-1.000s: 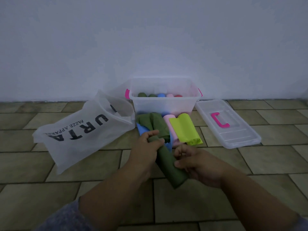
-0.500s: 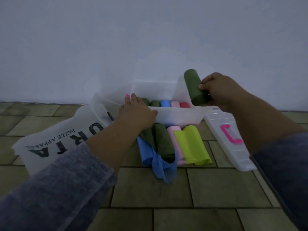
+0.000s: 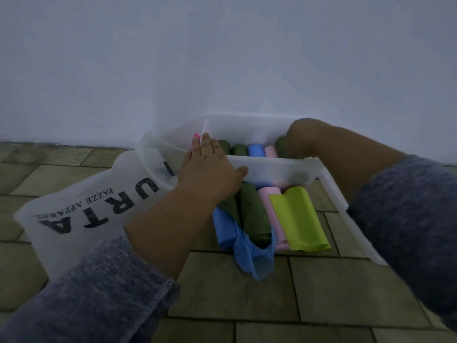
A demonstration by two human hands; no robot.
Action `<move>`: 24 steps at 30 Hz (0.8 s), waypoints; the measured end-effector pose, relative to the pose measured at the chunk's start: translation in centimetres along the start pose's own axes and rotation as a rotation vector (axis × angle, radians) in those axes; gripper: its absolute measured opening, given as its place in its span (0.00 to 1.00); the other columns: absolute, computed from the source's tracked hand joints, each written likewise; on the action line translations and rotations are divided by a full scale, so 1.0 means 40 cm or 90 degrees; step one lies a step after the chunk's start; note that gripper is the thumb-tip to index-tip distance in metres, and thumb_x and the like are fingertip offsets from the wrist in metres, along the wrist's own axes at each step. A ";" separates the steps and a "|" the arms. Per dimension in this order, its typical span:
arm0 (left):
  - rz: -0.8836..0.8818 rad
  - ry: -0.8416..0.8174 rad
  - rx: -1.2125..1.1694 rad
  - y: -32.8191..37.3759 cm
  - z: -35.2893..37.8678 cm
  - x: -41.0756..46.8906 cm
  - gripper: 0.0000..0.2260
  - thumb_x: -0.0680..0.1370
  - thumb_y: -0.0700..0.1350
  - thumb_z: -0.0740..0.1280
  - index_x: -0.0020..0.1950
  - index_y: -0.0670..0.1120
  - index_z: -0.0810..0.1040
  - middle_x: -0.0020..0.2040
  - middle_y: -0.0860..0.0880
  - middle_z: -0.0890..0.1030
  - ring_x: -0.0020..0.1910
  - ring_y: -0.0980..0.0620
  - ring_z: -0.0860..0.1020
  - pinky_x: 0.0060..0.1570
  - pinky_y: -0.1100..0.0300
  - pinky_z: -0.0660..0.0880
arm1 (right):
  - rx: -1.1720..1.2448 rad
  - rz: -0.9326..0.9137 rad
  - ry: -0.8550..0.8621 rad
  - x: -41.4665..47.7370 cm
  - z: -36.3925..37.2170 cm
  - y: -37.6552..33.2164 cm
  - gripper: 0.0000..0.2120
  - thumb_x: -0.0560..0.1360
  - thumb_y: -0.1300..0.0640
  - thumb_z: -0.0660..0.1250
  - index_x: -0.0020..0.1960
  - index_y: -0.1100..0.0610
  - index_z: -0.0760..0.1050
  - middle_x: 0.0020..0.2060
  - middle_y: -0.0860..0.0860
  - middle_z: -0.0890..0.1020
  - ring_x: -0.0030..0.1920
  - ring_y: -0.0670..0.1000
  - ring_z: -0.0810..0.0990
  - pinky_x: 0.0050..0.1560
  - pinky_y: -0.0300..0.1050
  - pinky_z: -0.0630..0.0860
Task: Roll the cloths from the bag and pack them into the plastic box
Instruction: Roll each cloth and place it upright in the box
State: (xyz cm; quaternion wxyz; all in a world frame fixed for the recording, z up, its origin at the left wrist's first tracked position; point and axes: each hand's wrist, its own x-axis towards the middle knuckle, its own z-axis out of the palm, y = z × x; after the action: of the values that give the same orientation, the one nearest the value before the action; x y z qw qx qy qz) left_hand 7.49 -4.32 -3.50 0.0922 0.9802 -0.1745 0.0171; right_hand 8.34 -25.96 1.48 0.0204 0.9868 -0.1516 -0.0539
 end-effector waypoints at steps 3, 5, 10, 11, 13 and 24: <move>0.005 0.011 0.004 0.000 0.002 -0.002 0.42 0.76 0.66 0.53 0.76 0.39 0.41 0.78 0.42 0.41 0.76 0.44 0.40 0.73 0.49 0.44 | 0.033 0.018 -0.094 0.003 0.004 0.010 0.14 0.71 0.57 0.67 0.30 0.56 0.68 0.33 0.52 0.71 0.36 0.53 0.72 0.42 0.45 0.68; 0.008 0.014 0.007 -0.004 0.005 -0.004 0.42 0.76 0.66 0.53 0.76 0.39 0.41 0.78 0.42 0.41 0.76 0.44 0.41 0.73 0.49 0.44 | 0.039 0.014 -0.119 0.002 0.005 0.010 0.09 0.72 0.56 0.67 0.36 0.59 0.73 0.42 0.55 0.74 0.43 0.55 0.74 0.47 0.45 0.67; 0.030 -0.017 -0.012 -0.011 -0.009 -0.007 0.42 0.76 0.64 0.56 0.76 0.40 0.40 0.78 0.43 0.40 0.76 0.44 0.40 0.73 0.48 0.45 | 0.078 0.029 -0.075 -0.021 0.018 -0.017 0.18 0.79 0.54 0.57 0.64 0.63 0.72 0.66 0.62 0.72 0.65 0.59 0.71 0.60 0.48 0.67; 0.042 -0.026 -0.030 -0.015 -0.018 -0.013 0.41 0.77 0.63 0.57 0.76 0.40 0.40 0.78 0.43 0.40 0.76 0.45 0.40 0.73 0.48 0.46 | 0.094 0.037 -0.056 -0.035 0.019 -0.015 0.19 0.80 0.54 0.55 0.64 0.64 0.71 0.66 0.62 0.72 0.65 0.60 0.71 0.61 0.48 0.67; 0.061 -0.030 -0.085 -0.031 -0.033 -0.039 0.40 0.77 0.61 0.59 0.76 0.40 0.42 0.78 0.44 0.40 0.76 0.47 0.42 0.74 0.48 0.49 | 0.121 0.045 0.042 -0.069 0.027 -0.001 0.18 0.79 0.54 0.55 0.60 0.64 0.74 0.61 0.63 0.75 0.61 0.62 0.73 0.58 0.50 0.70; -0.005 -0.306 0.050 -0.082 0.113 -0.355 0.41 0.74 0.62 0.61 0.77 0.44 0.44 0.78 0.43 0.42 0.76 0.41 0.46 0.73 0.47 0.53 | 0.275 0.109 0.297 -0.322 0.239 0.024 0.15 0.67 0.55 0.68 0.52 0.57 0.72 0.48 0.58 0.75 0.47 0.61 0.76 0.44 0.49 0.71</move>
State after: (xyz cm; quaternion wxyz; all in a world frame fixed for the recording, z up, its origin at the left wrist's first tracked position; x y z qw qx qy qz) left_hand -4.70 2.69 -9.44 0.0099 0.9596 -0.1868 -0.2103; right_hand -5.24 -23.23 -6.69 -0.1511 0.9377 -0.2331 0.2087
